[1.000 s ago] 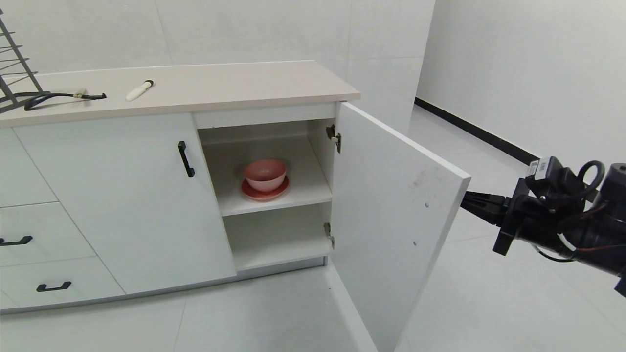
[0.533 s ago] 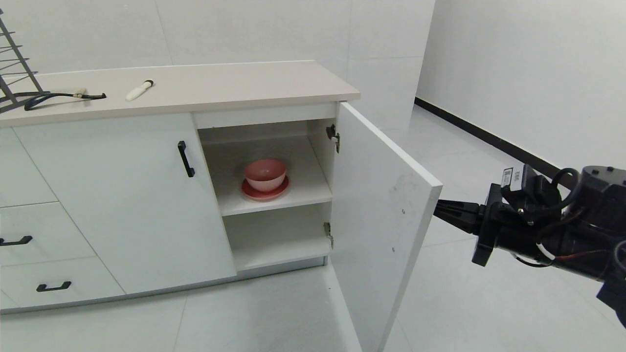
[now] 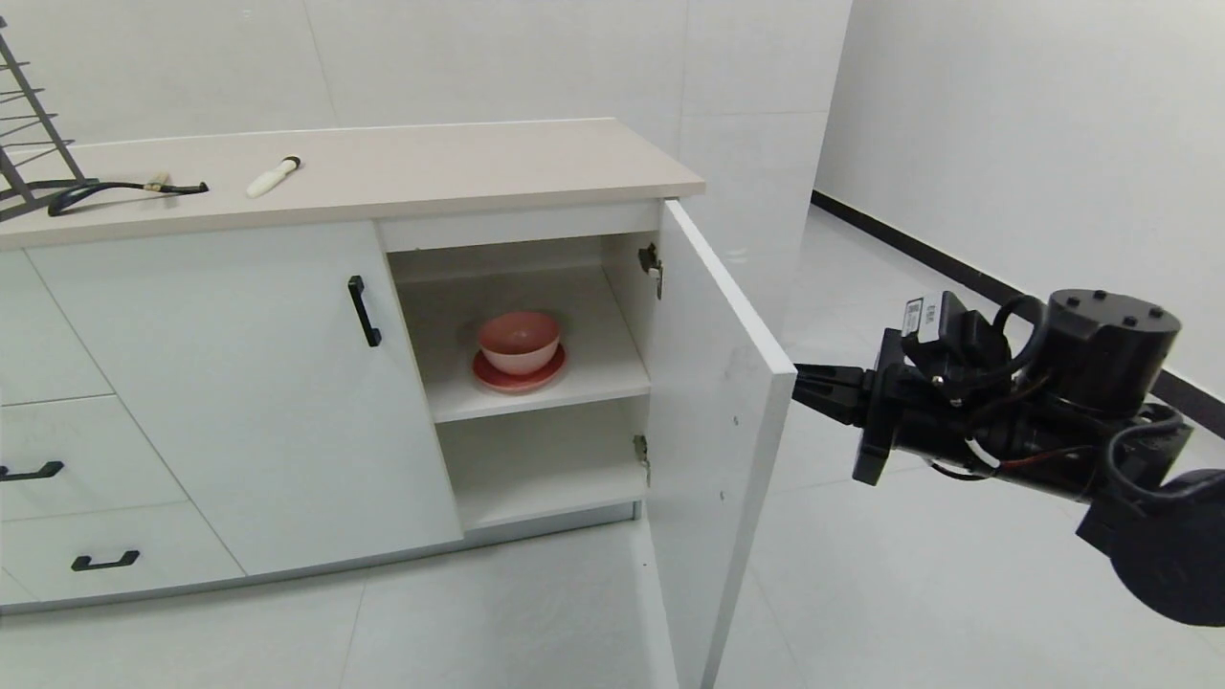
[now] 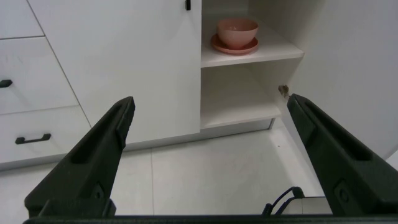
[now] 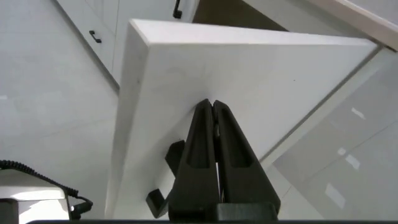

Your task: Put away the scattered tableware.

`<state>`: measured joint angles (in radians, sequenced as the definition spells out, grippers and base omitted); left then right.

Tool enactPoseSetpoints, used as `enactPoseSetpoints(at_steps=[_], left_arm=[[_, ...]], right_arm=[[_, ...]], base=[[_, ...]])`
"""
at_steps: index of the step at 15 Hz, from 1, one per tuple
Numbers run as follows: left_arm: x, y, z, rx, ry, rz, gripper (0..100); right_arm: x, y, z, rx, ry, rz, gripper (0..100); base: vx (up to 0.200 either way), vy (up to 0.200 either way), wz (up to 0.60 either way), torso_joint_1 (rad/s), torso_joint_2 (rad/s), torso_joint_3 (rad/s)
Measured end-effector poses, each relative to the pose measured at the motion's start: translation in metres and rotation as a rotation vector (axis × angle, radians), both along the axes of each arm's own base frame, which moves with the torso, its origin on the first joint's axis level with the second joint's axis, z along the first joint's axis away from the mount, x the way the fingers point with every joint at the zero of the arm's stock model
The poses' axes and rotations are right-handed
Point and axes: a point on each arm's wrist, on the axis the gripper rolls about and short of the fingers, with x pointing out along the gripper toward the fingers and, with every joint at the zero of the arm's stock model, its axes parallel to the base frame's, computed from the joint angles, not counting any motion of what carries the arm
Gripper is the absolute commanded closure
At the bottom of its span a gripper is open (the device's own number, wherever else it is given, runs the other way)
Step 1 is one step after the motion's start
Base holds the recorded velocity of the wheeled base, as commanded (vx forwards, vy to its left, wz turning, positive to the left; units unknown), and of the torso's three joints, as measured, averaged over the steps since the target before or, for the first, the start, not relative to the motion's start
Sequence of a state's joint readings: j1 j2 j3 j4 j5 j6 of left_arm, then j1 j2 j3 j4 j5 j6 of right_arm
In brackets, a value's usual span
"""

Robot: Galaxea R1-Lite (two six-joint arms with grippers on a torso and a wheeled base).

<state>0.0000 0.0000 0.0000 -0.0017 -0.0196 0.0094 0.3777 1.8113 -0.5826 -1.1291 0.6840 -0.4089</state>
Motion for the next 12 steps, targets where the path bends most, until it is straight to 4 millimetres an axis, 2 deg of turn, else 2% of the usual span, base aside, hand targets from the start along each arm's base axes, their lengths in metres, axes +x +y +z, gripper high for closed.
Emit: enactPoseSetpoints(at_steps=[5, 12], left_arm=[[0.0, 0.0, 0.0, 0.0, 0.0, 0.0, 0], [0.0, 0.0, 0.0, 0.0, 0.0, 0.0, 0]], right_arm=[[0.027, 0.018, -0.01, 0.0, 0.003, 0.019, 100], [0.049, 0.048, -0.023, 0.004, -0.002, 0.073, 100]], base=[[0.0, 0.0, 0.0, 0.0, 0.0, 0.0], [0.0, 0.0, 0.0, 0.0, 0.0, 0.0]])
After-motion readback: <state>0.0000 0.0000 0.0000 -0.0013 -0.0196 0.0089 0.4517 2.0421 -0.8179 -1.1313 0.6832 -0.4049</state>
